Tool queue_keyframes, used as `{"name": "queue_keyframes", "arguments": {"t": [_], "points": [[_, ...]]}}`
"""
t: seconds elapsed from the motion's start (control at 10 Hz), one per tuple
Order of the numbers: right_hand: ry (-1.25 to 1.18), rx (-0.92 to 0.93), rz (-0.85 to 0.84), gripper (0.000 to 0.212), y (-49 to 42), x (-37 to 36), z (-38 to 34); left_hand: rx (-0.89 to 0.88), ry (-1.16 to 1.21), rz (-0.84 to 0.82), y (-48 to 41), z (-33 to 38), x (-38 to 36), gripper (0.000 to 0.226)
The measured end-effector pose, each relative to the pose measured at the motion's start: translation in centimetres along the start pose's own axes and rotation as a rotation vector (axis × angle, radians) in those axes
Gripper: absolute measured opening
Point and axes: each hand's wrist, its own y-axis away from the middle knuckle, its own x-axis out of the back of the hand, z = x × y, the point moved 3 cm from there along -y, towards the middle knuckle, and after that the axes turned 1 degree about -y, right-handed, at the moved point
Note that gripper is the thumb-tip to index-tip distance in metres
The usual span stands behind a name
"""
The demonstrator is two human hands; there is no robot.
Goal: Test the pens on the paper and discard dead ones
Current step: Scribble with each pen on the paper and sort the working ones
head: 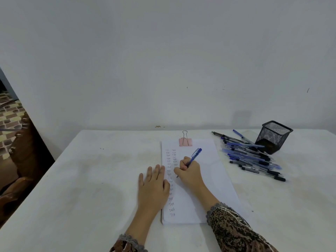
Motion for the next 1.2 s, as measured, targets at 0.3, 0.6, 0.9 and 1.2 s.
{"name": "queue_keyframes", "arguments": {"t": [0.3,0.6,0.9,1.2], "points": [[0.004,0.015,0.020,0.050,0.1,0.5,-0.3,0.000,-0.001,0.000,0.0,0.0,0.0,0.053],[0.064,0.028,-0.016,0.050,-0.2,0.3,-0.1,-0.001,0.007,0.003,0.1,0.0,0.0,0.053],[0.093,0.022,-0.012,0.048,-0.4,0.5,0.2,0.000,0.010,0.006,0.1,0.0,0.1,0.053],[0.097,0.038,0.010,0.051,-0.6,0.6,0.2,-0.005,0.017,0.003,0.2,0.0,0.1,0.052]]}}
